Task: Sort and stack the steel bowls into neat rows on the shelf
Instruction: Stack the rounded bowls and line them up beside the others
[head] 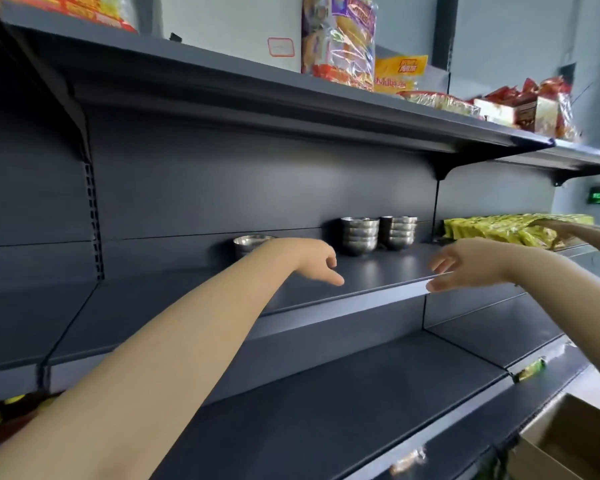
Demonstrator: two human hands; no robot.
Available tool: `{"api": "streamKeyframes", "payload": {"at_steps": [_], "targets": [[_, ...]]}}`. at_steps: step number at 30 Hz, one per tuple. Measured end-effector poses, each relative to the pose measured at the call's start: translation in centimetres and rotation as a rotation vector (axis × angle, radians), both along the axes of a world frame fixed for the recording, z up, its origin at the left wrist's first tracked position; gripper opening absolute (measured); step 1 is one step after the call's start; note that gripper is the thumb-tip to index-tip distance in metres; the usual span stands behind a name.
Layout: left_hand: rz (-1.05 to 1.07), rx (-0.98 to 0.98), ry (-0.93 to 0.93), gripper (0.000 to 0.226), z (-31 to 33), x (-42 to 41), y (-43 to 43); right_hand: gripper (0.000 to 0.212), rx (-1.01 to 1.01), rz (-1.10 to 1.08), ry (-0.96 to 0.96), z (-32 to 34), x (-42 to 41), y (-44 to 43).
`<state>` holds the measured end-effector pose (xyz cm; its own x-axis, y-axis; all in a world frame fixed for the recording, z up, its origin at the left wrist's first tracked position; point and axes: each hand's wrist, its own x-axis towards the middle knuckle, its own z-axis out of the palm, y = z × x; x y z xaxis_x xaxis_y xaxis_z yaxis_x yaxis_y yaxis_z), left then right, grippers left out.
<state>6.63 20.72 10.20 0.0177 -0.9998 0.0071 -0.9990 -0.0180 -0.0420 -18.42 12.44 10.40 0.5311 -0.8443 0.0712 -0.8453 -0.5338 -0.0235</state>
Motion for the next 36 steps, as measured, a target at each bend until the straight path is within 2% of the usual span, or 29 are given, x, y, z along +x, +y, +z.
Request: {"api": "streamKeyframes", "payload": {"at_steps": [7,13,17,21,27,31,34,36], "targets": [[-0.089,-0.029,0.046,0.055,0.1,-1.0,-11.0,0.052,-0.034,-0.043,0.042,2.1,0.8,-9.9],[-0.118,0.002,0.036,0.062,-1.3,-2.6,-20.4,0.051,-0.041,-0.065,0.142,0.1,-0.4,-18.1],[-0.105,0.021,-0.009,0.063,-2.0,-4.4,-27.3,0.055,-0.058,-0.077,0.123,-0.2,-2.3,-24.6],[-0.004,0.014,0.017,0.068,-3.3,-6.1,-34.0,0.057,-0.073,-0.048,0.119,-0.8,-3.6,-32.6],[0.236,-0.086,0.094,0.056,-4.1,-8.9,-43.3,0.058,-0.105,0.075,0.098,-0.8,-3.3,-45.6],[0.366,-0.168,0.255,0.063,-4.6,-10.8,-49.2,0.08,-0.054,0.173,0.002,-1.4,-2.6,-53.2],[0.525,-0.156,0.405,0.099,-5.7,-11.7,-52.7,0.092,0.02,0.263,-0.205,-1.3,-1.4,-57.7],[0.581,-0.153,0.494,0.114,-6.5,-11.6,-54.7,0.1,0.116,0.325,-0.393,-1.6,-0.3,-59.9]]}}
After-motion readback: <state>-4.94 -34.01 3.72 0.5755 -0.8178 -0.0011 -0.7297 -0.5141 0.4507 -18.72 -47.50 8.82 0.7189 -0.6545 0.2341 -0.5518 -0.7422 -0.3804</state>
